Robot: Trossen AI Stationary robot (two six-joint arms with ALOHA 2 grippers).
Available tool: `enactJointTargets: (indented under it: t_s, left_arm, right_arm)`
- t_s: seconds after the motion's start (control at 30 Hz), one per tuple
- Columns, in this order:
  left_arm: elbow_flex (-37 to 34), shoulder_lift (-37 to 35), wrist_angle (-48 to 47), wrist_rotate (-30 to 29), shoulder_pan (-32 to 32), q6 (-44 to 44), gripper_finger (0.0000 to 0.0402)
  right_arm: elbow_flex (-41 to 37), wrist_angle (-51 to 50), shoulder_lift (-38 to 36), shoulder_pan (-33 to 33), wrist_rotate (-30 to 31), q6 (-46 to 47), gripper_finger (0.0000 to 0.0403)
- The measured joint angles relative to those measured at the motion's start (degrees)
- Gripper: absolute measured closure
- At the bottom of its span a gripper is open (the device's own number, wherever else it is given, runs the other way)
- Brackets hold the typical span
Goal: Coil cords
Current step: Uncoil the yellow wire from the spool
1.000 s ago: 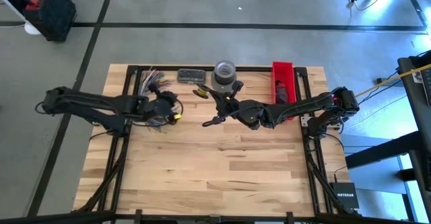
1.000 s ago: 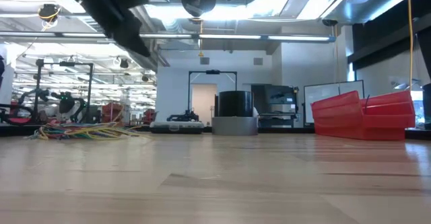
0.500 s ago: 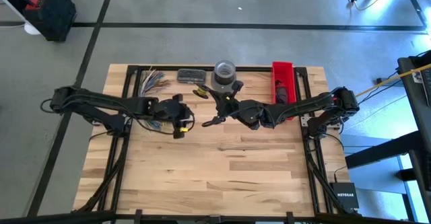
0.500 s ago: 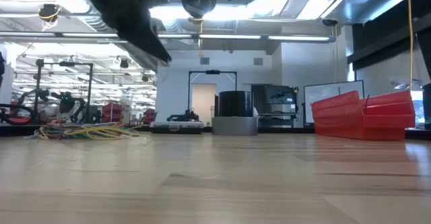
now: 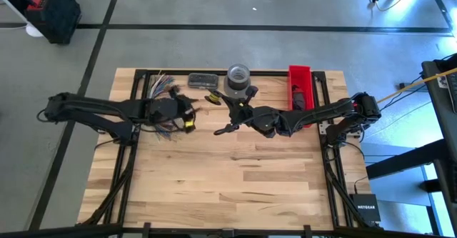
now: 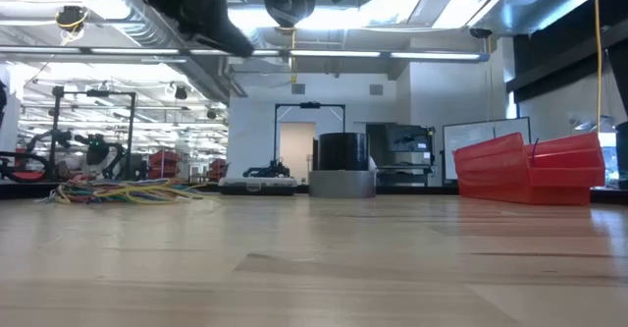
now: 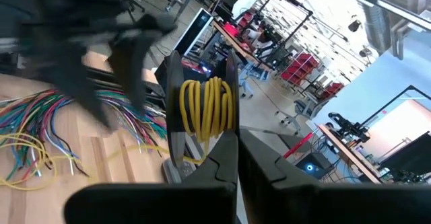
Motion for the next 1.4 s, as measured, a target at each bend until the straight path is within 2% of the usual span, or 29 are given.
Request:
enactJointTargets:
  t_s: [0.1,0.17,0.3,0.5,0.77,0.9,1.0,1.13,1.33,1.4]
  left_arm:
    - [-2.6,1.6,10.6,9.4,-0.1,4.6,0.0253]
    - [-2.8,2.9,15.7,12.1,-0.1,6.0,0.0253]
    - [-2.8,5.5,21.0,12.0,0.0,6.0,0.0257]
    - [-2.8,8.6,23.5,12.3,0.4,4.1,0.0258]
    - [-2.8,9.1,21.1,11.3,4.3,-0.3,0.0258]
    - [-2.8,10.5,22.4,15.4,5.0,0.9,0.0258]
    - [-2.8,12.0,24.8,15.9,4.9,1.5,0.0260]
    - [-2.8,12.9,24.8,15.8,5.0,3.0,0.0287]
    - [-2.8,12.9,24.1,15.8,4.5,5.3,0.0375]
    - [-2.8,12.9,24.7,15.8,4.0,6.1,0.0394]
  right_arm:
    - [0.0,0.4,0.0,0.0,0.0,0.0,0.0397]
    - [0.0,0.6,0.0,0.0,0.0,0.0,0.0397]
    - [0.0,0.6,0.0,0.0,0.0,0.0,0.0397]
    - [0.0,0.4,0.0,0.0,0.0,0.0,0.0397]
    - [0.0,0.5,0.0,0.0,0.0,0.0,0.0397]
    - [0.0,0.6,0.0,0.0,0.0,0.0,0.0397]
    - [0.0,0.6,0.0,0.0,0.0,0.0,0.0397]
    - [0.0,0.6,0.0,0.0,0.0,0.0,0.0397]
    - [0.0,0.5,0.0,0.0,0.0,-0.1,0.0397]
    - [0.0,0.6,0.0,0.0,0.0,0.0,0.0397]
